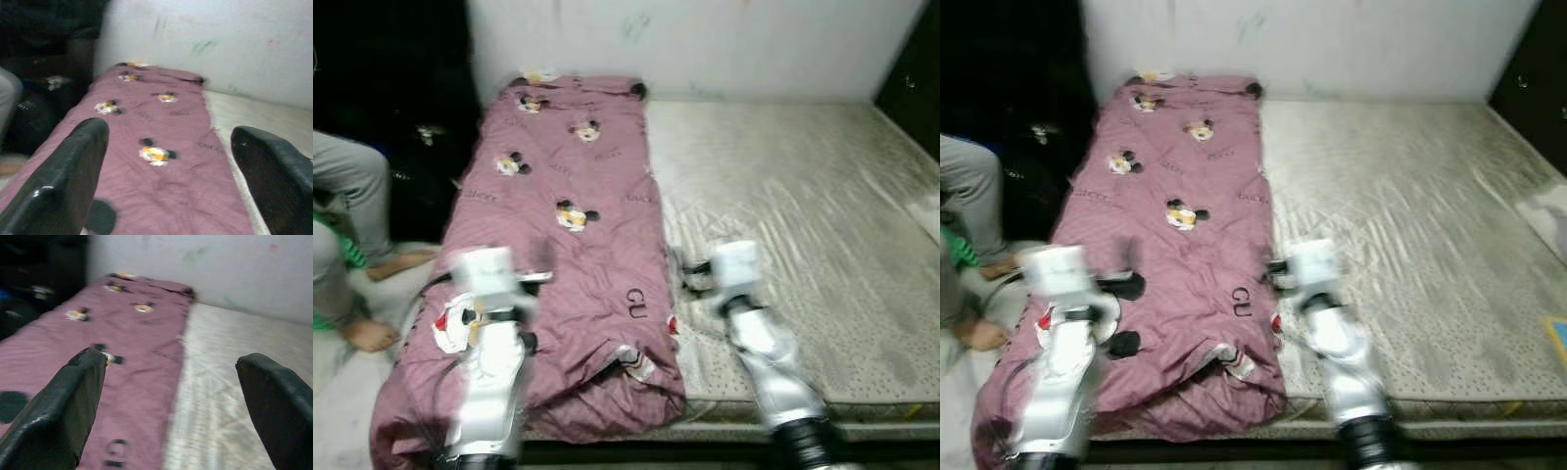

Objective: Clean up the room

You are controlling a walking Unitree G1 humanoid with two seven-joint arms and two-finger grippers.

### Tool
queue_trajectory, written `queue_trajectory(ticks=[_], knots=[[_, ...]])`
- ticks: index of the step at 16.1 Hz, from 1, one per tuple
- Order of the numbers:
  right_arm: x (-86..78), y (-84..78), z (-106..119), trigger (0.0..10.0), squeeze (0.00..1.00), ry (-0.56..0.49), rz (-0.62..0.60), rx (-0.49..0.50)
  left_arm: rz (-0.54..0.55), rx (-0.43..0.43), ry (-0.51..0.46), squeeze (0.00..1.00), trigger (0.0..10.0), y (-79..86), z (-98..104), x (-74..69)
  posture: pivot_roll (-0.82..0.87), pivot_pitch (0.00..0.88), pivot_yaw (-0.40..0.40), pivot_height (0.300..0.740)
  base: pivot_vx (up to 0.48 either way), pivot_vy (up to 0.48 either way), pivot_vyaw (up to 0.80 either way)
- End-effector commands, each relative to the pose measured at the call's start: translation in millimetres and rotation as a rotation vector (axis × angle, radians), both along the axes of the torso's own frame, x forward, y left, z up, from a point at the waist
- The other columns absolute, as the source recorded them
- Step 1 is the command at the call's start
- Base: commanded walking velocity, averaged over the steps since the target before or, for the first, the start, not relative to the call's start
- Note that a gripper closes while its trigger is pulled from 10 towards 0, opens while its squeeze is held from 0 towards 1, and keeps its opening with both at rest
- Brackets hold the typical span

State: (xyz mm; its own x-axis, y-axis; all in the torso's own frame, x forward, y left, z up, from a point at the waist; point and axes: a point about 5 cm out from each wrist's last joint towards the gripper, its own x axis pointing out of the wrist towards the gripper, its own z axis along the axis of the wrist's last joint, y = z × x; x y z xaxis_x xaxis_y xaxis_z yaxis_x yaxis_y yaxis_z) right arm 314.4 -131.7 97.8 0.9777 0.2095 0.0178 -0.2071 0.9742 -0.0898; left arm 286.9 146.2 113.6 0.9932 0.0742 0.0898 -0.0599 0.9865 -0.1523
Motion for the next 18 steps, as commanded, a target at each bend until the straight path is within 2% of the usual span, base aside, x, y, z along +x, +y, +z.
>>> queue_trajectory(ticks=[1, 3, 4, 9, 18], knots=[[2.6, 14.7, 7.3, 10.0, 0.0, -0.025, 0.036, 0.017, 0.035, 0.008, -0.004, 0.0, 10.0, 10.4, 0.6, -1.3, 0.03, 0.043, -0.019, 0.74, 0.368, 0.0, 0.0], [2.7, 14.6, 7.3, 10.0, 0.0, -0.025, 0.038, 0.014, 0.074, -0.001, 0.009, 0.0, 10.0, 11.3, -0.4, -1.2, 0.03, 0.043, -0.019, 0.74, 0.0, 0.0, 0.0], [3.2, 14.4, 6.9, 10.0, 0.0, -0.024, 0.038, 0.012, 0.077, -0.009, 0.031, 0.0, 10.0, 10.2, -3.5, 0.1, 0.03, 0.038, -0.021, 0.74, 0.0, 0.0, 0.0], [3.5, 13.5, 6.4, 10.0, 0.0, -0.023, 0.039, 0.01, 0.065, -0.024, 0.025, 0.0, 10.0, 10.1, -3.0, -0.1, 0.03, 0.03, -0.022, 0.74, 0.0, 0.0, 0.0], [3.9, 14.0, 5.2, 10.0, 0.0, -0.014, 0.042, 0.006, 0.073, -0.039, 0.032, 0.0, 10.0, 11.5, -3.6, 0.1, 0.03, 0.041, -0.027, 0.74, 0.0, 0.48, 0.0]])
